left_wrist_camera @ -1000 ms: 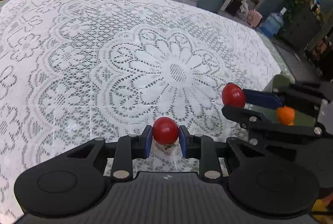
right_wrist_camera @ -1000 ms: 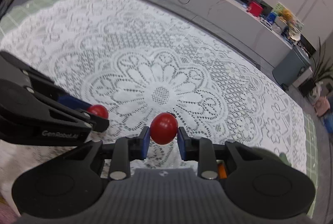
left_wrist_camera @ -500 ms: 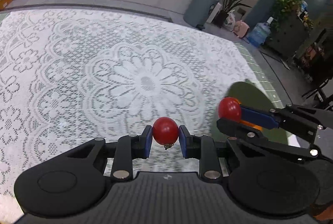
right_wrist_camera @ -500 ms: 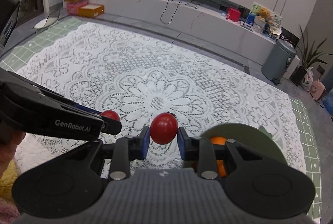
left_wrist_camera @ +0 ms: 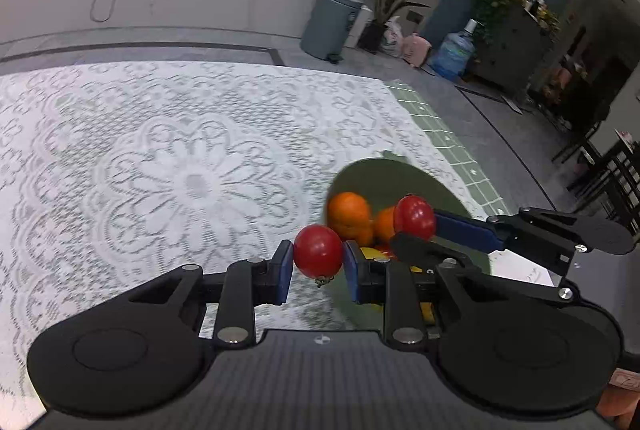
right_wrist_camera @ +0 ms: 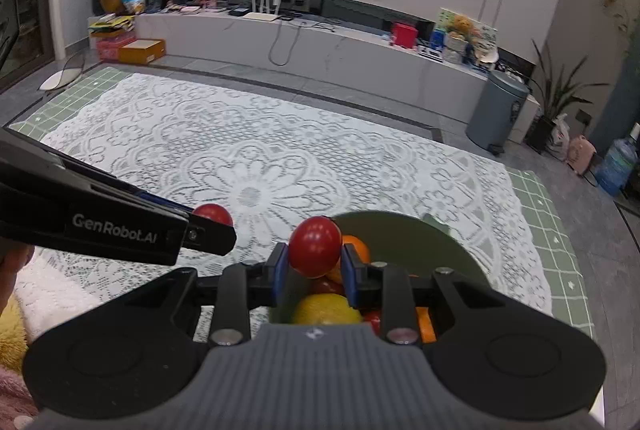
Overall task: Organize fruits
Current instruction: 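Carry both red tomatoes over the green colander and lower them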
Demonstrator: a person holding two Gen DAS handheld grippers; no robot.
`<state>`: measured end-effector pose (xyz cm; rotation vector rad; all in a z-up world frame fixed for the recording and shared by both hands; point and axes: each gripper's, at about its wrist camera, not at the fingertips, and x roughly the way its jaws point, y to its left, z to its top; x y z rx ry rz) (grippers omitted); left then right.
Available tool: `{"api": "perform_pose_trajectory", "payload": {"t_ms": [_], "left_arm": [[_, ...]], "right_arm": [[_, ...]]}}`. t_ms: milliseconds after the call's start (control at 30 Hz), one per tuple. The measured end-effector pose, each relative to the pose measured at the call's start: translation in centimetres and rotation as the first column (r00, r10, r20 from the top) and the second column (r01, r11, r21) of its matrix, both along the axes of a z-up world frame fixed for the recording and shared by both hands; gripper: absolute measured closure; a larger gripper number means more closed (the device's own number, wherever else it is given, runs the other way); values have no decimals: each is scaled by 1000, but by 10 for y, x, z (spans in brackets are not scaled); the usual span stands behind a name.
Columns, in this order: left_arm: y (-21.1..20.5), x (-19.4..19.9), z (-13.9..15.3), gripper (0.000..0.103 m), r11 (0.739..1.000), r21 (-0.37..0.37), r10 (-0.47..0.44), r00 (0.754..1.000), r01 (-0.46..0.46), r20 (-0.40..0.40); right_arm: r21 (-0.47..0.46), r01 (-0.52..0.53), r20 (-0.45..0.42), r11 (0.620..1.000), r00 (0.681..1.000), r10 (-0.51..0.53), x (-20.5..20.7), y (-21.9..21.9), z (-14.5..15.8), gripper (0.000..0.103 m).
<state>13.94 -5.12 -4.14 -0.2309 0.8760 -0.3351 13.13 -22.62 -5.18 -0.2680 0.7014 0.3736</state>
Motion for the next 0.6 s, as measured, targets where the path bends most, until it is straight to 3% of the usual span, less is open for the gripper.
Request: {"api": "perform_pose_trajectory", "payload": {"t_ms": [600], "left_arm": [[-46,20,-10,73,995,46,-93,996,94,-14]], "right_arm": [[-2,77,-31,997,997,-77,11,-39,-17,78]]}}
